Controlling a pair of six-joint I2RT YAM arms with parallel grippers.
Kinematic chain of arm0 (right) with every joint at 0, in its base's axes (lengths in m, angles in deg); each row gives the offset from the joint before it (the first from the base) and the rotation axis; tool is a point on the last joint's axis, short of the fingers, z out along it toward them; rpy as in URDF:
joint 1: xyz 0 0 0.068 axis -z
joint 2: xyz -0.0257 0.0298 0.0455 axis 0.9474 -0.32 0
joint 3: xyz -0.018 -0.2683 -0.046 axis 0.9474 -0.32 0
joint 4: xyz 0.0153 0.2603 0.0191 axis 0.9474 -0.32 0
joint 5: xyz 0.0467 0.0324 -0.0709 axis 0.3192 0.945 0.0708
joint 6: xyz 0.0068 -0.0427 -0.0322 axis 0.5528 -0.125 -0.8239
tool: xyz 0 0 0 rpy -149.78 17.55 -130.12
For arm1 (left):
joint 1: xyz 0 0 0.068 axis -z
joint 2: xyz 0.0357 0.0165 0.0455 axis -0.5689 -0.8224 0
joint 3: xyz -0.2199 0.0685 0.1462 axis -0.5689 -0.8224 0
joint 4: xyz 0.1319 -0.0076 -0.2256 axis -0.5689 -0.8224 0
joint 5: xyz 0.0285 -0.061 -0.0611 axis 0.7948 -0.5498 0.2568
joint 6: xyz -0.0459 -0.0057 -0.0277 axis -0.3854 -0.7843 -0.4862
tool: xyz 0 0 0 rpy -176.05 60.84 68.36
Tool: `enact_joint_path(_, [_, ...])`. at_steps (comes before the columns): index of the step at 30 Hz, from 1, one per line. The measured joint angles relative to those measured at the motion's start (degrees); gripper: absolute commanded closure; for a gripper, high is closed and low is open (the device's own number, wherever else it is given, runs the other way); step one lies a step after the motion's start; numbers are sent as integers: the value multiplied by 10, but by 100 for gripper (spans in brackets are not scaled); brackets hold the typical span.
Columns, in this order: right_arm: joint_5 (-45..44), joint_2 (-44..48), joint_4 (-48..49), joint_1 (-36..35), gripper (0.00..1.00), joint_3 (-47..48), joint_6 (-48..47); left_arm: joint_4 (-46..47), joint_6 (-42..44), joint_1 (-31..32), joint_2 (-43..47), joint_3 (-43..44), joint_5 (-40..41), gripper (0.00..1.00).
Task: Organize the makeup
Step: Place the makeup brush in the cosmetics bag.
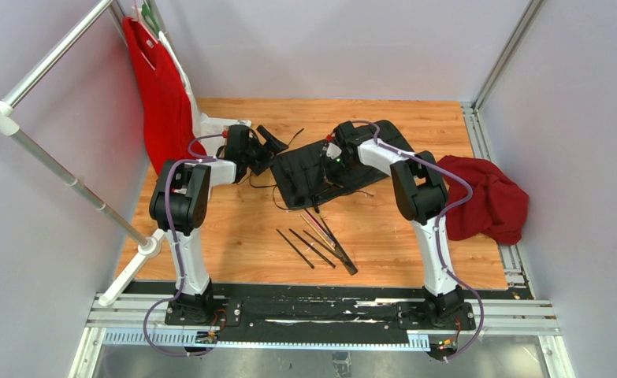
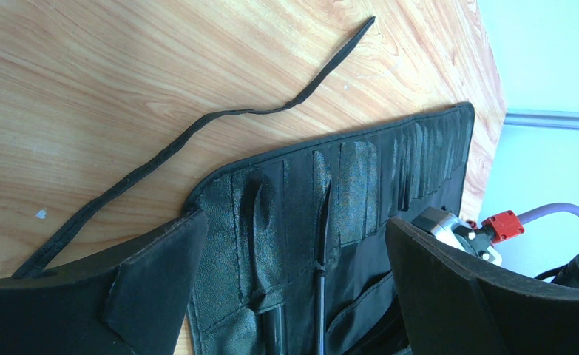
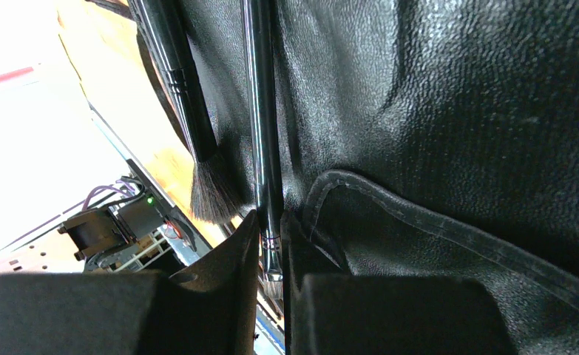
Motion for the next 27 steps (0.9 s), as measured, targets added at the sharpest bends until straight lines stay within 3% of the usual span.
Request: enact_joint_path(27, [0, -42, -4, 3, 99, 70, 0, 4, 0, 0, 0, -3, 0, 2])
